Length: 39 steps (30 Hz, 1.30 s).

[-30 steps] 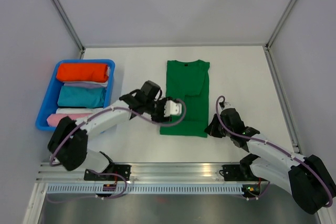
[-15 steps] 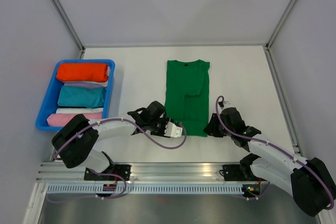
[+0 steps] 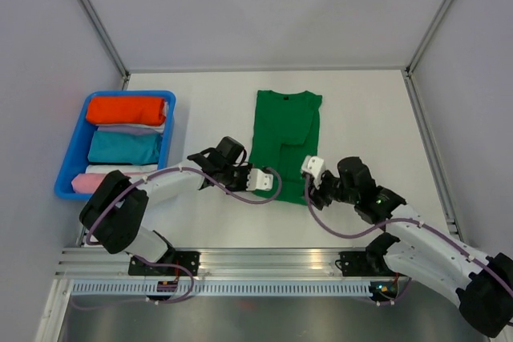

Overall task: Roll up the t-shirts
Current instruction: Roll the tshirt

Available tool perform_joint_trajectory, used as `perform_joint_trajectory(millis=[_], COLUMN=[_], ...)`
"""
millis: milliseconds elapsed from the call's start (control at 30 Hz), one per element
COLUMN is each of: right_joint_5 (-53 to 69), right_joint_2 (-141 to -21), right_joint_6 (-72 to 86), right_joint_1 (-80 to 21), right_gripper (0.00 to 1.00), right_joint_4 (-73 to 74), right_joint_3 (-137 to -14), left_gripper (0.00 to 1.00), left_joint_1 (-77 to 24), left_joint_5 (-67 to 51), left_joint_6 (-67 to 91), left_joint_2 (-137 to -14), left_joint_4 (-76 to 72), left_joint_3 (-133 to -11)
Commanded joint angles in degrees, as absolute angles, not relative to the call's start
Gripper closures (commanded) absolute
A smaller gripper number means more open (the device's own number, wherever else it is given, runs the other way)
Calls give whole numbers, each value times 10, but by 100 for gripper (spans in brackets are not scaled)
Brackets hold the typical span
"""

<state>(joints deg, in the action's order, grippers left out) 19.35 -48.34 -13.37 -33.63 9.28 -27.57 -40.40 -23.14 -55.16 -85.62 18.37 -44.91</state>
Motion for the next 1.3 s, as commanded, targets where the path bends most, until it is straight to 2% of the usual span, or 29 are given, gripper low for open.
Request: perform_joint_trajectory(millis=[0, 167, 367, 533, 700, 800, 1033, 1267], right_joint_5=[220, 159, 127, 138, 271, 342, 329, 287], right_joint_2=[-482, -510, -619, -659, -592, -613, -705, -749], right_joint_6=[-416, -381, -378, -367, -417, -479, -370, -270], right_joint_1=[-380, -425, -454, -456, -456, -449, -426, -360], right_gripper=[39, 39, 41, 99, 100, 100, 100, 100], right_joint_4=[168, 86, 111, 179, 343, 444, 337, 232], right_joint_3=[-241, -216, -229, -280, -346, -387, -400, -411], left_gripper=[98, 98, 98, 98, 98, 98, 98, 98], left_joint_1=[-399, -399, -396, -396, -395, -389, -331, -301], left_joint_5=[-293, -303, -315, -340, -428, -482, -497, -453], left_joint_6=[-555, -556, -555, -559, -579, -589, -557, -563], left_joint_2=[-848, -856, -854, -838, -807, -809, -854, -920], left_joint_4=[222, 222, 228, 291, 471, 551, 516, 474], left_joint_3=[-474, -476, -478, -479, -479, -496, -525, -547])
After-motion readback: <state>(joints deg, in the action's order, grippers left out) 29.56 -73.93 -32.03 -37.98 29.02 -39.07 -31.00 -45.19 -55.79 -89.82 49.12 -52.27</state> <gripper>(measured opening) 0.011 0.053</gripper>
